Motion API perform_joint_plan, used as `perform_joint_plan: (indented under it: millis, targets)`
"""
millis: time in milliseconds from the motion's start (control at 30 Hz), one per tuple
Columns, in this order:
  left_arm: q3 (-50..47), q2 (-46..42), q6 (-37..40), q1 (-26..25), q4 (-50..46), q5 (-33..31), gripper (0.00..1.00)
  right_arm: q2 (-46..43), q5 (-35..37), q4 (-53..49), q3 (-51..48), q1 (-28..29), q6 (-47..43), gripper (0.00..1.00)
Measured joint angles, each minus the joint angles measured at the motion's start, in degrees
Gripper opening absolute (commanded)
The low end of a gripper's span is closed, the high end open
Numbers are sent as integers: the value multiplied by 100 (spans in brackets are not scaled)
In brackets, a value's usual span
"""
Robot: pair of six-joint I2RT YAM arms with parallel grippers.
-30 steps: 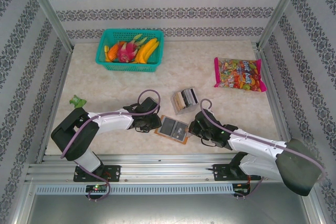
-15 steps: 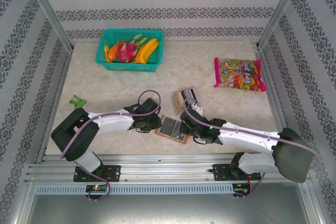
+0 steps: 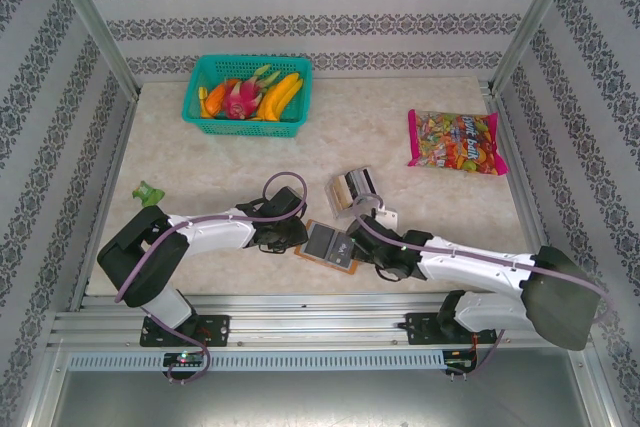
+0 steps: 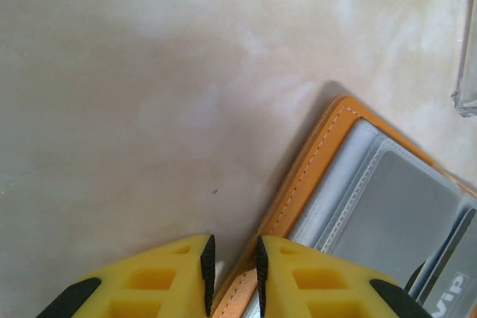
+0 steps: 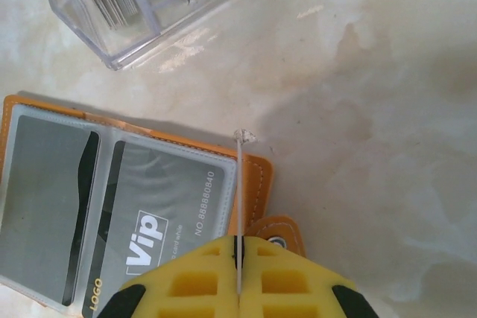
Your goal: Put the credit cards into the card holder
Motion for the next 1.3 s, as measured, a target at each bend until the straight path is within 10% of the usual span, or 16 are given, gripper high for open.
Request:
perform_joint_plan:
  millis: [400, 1300]
  targets:
    - [2, 68, 2, -2, 7, 9, 26, -319, -625, 1239, -669, -437, 286, 0]
    - [2, 9, 0, -11, 4, -26, 24, -621, -741, 516, -382, -573, 321, 0]
